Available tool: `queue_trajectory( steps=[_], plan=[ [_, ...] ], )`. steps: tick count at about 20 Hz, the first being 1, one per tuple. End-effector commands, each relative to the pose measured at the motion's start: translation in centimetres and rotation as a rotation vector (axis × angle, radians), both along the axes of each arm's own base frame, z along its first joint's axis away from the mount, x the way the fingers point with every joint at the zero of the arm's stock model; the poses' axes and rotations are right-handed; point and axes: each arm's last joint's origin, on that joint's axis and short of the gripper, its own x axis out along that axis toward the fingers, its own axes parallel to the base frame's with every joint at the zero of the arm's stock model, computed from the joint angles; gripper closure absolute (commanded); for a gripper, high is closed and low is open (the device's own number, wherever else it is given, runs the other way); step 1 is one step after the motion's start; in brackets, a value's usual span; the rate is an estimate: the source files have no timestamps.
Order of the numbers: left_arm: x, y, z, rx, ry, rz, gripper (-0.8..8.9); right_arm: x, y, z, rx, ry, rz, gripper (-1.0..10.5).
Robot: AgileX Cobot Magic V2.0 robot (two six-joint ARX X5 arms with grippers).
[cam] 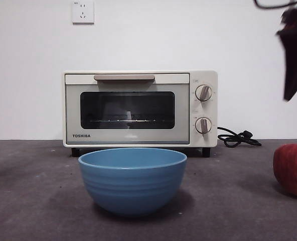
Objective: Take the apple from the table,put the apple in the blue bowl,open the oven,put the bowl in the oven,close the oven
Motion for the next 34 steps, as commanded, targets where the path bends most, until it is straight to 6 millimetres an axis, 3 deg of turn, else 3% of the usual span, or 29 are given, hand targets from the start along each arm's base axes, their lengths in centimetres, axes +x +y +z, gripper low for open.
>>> queue_trajectory(
  steps=[1, 6, 14, 15, 16, 19, 22, 25, 28, 34],
  plan=[
    [0.0, 0.0, 0.0, 0.01, -0.011, -0.015, 8.18, 0.8, 0.8, -1.2, -0.042, 0.049, 0.005, 3.4],
    [0.1, 0.0, 0.0, 0.01, -0.013, -0.015, 8.18, 2.8, 1.9, -4.1, -0.169, 0.118, 0.015, 3.4],
    [0.1, 0.0, 0.0, 0.014, -0.016, -0.02, 8.18, 4.6, 2.4, -7.1, -0.161, 0.18, 0.03, 3.5],
    [0.1, 0.0, 0.0, 0.014, -0.016, -0.02, 8.18, 4.7, 2.5, -7.3, -0.162, 0.189, 0.03, 3.9],
    [0.1, 0.0, 0.0, 0.014, -0.016, -0.02, 8.18, 4.7, 2.5, -7.5, -0.152, 0.201, 0.034, 5.0],
    [0.1, 0.0, 0.0, 0.015, -0.017, -0.02, 8.18, 4.7, 2.5, -7.6, -0.142, 0.209, 0.036, 9.8],
    [0.0, 0.0, 0.0, 0.017, -0.016, -0.024, 8.18, 4.7, 2.5, -7.4, -0.142, 0.213, 0.03, 9.5],
    [0.1, 0.0, 0.0, 0.018, -0.018, -0.025, 8.18, 4.8, 2.6, -5.8, -0.137, 0.226, 0.002, 9.5],
    [0.1, 0.0, 0.0, 0.018, -0.019, -0.025, 8.18, 5.2, 4.1, -2.6, -0.119, 0.205, 0.013, 9.5],
    [0.1, 0.0, 0.0, 0.019, -0.021, -0.025, 8.18, 3.9, 12.2, 3.8, -0.024, -0.018, 0.242, 9.5]
  ],
)
